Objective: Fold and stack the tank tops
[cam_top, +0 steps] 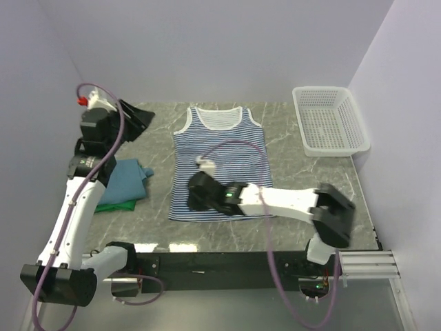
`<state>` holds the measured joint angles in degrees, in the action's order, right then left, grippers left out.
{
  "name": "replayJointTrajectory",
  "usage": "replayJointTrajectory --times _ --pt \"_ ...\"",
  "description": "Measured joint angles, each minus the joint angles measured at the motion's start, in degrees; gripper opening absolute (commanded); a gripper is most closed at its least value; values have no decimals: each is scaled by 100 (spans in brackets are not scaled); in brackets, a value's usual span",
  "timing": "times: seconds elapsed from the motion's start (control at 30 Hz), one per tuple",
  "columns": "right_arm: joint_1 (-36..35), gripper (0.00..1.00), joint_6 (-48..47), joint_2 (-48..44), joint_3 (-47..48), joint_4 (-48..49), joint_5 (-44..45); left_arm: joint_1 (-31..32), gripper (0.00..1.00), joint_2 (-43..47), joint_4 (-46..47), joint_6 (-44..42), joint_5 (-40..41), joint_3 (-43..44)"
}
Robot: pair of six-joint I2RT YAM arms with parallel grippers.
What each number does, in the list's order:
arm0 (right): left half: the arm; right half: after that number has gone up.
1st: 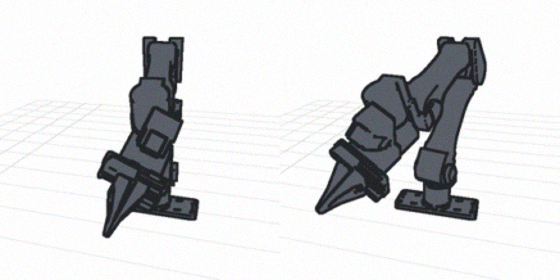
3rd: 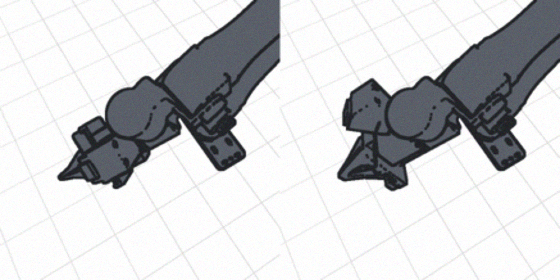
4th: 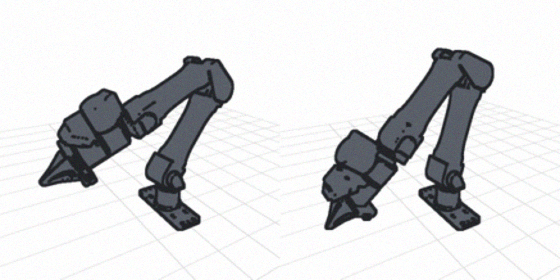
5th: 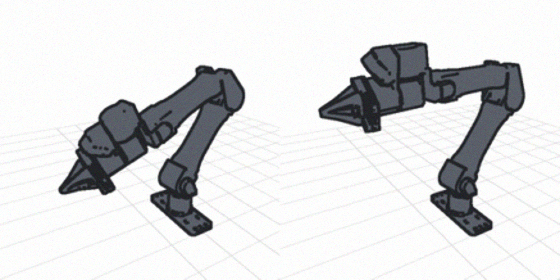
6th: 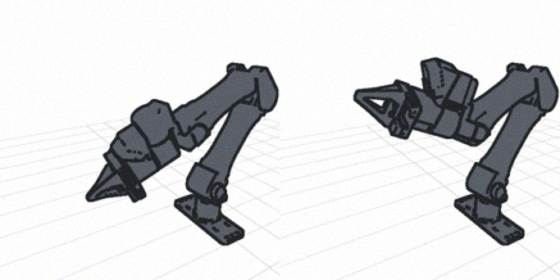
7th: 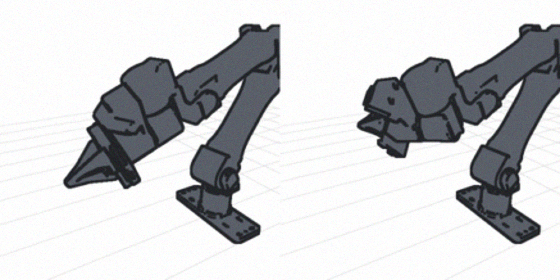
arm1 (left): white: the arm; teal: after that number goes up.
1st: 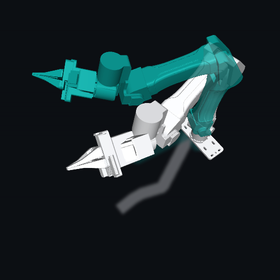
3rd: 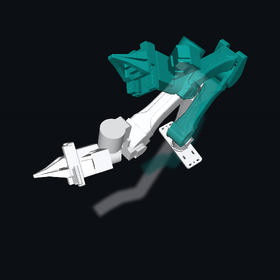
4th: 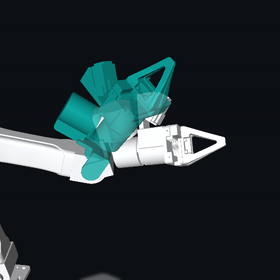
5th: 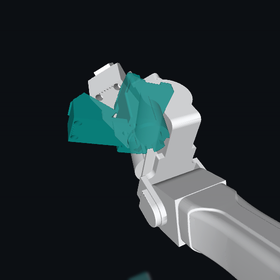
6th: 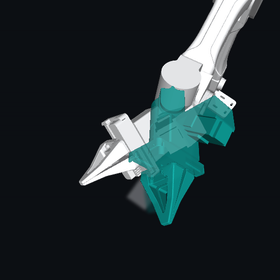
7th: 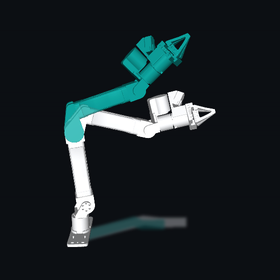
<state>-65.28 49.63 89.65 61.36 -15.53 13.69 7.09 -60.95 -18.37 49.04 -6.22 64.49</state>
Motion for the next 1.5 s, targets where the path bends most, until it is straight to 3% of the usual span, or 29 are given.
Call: replayJointTrajectory --times 0.23,0.53,1.13,1.37,1.5 --pt "-553 37 -138 2369 2306 -249 289 -280 56 -2 -201 -337 -44 1045" --pt "-686 39 -330 3329 3460 -1010 525 -424 55 -109 -358 -492 -243 1043" --pt "-1021 43 -365 3886 3963 -1738 885 -638 54 -234 -210 -535 -568 448" --pt "-1029 34 -369 3895 3921 -1803 964 -654 53 -341 -114 -533 -608 319" --pt "-1029 23 -422 3934 3923 -1808 1019 -656 53 -365 -22 -533 -603 216"
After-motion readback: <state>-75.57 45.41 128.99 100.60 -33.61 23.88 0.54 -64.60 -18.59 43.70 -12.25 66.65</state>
